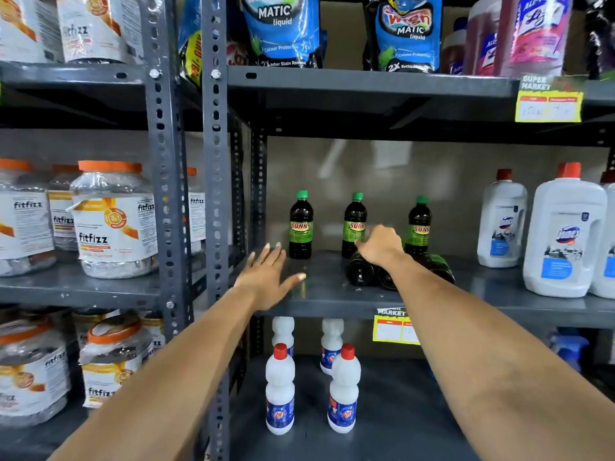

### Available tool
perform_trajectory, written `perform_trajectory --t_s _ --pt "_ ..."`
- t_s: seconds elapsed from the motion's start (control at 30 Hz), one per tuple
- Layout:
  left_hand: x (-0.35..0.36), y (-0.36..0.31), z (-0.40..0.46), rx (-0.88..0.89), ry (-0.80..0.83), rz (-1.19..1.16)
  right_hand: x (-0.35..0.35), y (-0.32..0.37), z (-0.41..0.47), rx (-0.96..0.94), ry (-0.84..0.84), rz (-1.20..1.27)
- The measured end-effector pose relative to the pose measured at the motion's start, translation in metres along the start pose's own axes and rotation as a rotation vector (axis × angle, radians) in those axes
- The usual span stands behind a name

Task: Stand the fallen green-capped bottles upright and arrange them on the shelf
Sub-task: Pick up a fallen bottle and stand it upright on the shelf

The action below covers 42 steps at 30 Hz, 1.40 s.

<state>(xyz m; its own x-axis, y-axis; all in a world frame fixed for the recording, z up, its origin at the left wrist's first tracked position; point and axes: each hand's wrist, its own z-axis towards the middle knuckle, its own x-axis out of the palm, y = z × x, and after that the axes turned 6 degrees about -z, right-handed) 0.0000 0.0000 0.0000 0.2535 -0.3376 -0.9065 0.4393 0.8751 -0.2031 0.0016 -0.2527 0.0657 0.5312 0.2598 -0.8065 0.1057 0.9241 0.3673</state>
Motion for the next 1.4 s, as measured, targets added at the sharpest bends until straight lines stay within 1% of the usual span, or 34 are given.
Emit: perform_trajectory --t_s 0.07,0.1,0.17,0.3,0.37,0.43,0.5,0.6,0.73,0.8,0.87,0.93,1.0,1.1,1.2,1.27,1.4 --pt "0.004 0.005 -0.005 -0.066 0.097 -0.115 -0.001 0.007 0.004 0.014 0.09 -0.135" --pt "0.007 0.008 -0.007 -0.083 0.117 -0.143 -0.001 0.01 0.008 0.016 0.122 -0.188" --pt "0.011 0.01 -0.01 -0.059 0.144 -0.111 -0.003 0.016 0.01 0.07 0.19 -0.232" --pt "0.007 0.016 -0.009 -0.022 0.223 -0.008 0.003 0.017 0.025 0.18 0.265 -0.183" --pt "0.008 0.017 -0.011 -0.009 0.265 0.023 0.008 0.02 0.028 0.253 0.343 -0.152" --pt "0.007 0.018 -0.01 -0.011 0.274 0.018 0.017 0.022 0.031 0.325 0.437 -0.12" --pt "0.006 0.017 -0.009 -0.012 0.255 0.011 0.022 0.02 0.034 0.35 0.465 -0.105" --pt "0.006 0.017 -0.009 -0.02 0.251 -0.001 0.025 0.012 0.031 0.323 0.414 -0.026" --pt "0.005 0.017 -0.008 -0.056 0.265 0.02 0.029 0.009 0.014 0.258 0.195 0.122" --pt "0.006 0.016 -0.008 -0.071 0.253 0.029 0.039 0.012 0.006 0.262 0.094 0.242" --pt "0.008 0.016 -0.009 -0.098 0.239 0.025 0.051 0.02 -0.002 0.278 0.031 0.418" --pt "0.009 0.016 -0.009 -0.121 0.22 0.024 0.061 0.029 -0.009 0.277 0.037 0.615" --pt "0.01 0.015 -0.009 -0.125 0.206 0.044 0.067 0.036 -0.015 0.203 0.058 0.692" --pt "0.011 0.014 -0.01 -0.11 0.148 0.083 0.074 0.043 -0.022 0.041 0.082 0.726" --pt "0.013 0.015 -0.01 -0.094 0.118 0.087 0.083 0.044 -0.024 -0.064 0.101 0.724" --pt "0.014 0.015 -0.01 -0.092 0.101 0.083 0.086 0.043 -0.023 -0.094 0.143 0.728" --pt "0.014 0.014 -0.011 -0.077 0.077 0.078 0.09 0.041 -0.02 -0.089 0.181 0.784"
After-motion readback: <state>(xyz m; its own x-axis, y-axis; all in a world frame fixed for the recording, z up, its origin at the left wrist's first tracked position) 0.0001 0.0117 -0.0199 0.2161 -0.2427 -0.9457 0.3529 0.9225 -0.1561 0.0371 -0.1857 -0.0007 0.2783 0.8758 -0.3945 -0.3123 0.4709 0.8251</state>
